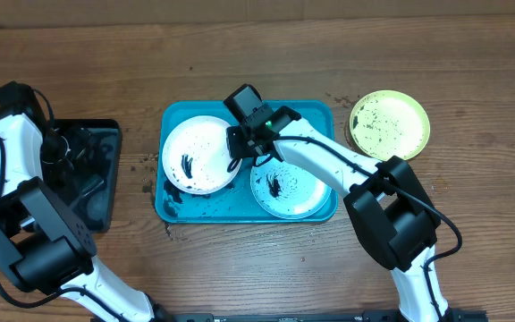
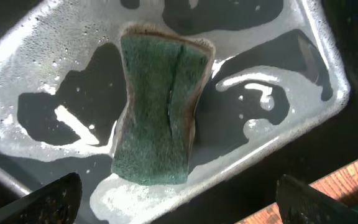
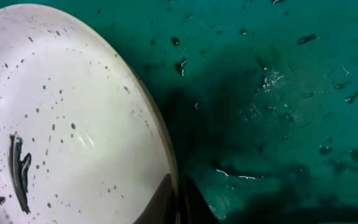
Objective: Clean dirty plates on tray and stack at the side
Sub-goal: 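Grip the white plate rim and drag it toward tray center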
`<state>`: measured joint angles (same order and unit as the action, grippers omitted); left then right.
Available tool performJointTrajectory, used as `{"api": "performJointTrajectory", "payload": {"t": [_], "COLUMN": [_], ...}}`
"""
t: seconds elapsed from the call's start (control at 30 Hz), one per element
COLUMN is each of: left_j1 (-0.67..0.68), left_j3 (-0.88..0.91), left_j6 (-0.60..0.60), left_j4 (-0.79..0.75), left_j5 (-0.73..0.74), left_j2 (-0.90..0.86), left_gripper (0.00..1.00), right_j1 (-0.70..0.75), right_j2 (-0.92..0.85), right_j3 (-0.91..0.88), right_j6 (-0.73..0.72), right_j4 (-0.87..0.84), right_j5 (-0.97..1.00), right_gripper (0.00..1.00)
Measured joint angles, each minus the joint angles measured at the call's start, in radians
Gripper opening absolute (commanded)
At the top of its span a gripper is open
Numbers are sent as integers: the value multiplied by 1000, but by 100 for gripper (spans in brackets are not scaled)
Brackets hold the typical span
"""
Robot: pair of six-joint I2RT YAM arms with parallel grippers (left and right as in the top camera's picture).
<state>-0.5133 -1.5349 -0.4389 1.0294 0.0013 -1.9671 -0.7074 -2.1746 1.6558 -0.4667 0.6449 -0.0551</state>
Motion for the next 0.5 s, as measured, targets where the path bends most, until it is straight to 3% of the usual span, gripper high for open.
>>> {"api": "performJointTrajectory", "payload": {"t": [0.5], "left_j1": [0], "left_j3": [31], "left_j6": [-5], "left_j4": [-50], "left_j5": [-21], "left_j2": [-43], "left_gripper": [100], "right_j1": [0], "right_j2": [-48], "right_j3": [-28], "right_j6": [-2], "right_j4": [-34], "right_j5": [-16], "right_gripper": [4]}}
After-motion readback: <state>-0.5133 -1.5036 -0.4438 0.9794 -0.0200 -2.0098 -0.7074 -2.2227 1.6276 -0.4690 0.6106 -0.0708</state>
